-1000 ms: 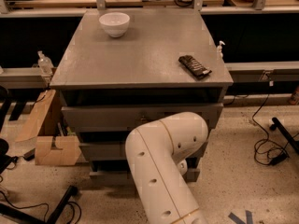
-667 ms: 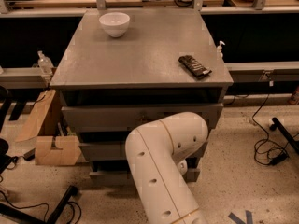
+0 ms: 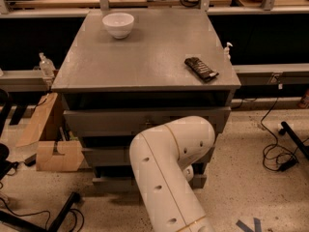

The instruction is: Open bottom drawer

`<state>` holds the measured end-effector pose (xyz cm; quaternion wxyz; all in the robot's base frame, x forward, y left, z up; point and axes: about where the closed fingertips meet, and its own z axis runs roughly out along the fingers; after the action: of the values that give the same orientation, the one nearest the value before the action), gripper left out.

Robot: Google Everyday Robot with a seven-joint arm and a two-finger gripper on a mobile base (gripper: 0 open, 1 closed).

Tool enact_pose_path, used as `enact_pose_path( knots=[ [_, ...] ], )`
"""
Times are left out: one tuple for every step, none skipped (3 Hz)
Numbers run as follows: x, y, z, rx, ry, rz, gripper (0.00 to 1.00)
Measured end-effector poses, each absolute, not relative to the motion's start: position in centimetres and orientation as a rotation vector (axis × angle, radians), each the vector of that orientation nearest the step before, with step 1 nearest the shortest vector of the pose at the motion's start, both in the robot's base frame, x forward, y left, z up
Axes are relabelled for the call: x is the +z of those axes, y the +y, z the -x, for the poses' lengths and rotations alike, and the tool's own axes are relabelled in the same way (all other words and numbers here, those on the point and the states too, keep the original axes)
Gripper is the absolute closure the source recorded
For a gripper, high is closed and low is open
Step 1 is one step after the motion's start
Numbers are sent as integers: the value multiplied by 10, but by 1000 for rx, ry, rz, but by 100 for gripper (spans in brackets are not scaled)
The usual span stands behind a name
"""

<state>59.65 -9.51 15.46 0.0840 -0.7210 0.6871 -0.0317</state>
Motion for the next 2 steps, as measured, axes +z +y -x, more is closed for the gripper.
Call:
enact_pose_path(
  knots=[
    [155,-95,-597,-95,2050,2151,27],
    [155,-95,-596,-94,2050,2152,0]
  ],
)
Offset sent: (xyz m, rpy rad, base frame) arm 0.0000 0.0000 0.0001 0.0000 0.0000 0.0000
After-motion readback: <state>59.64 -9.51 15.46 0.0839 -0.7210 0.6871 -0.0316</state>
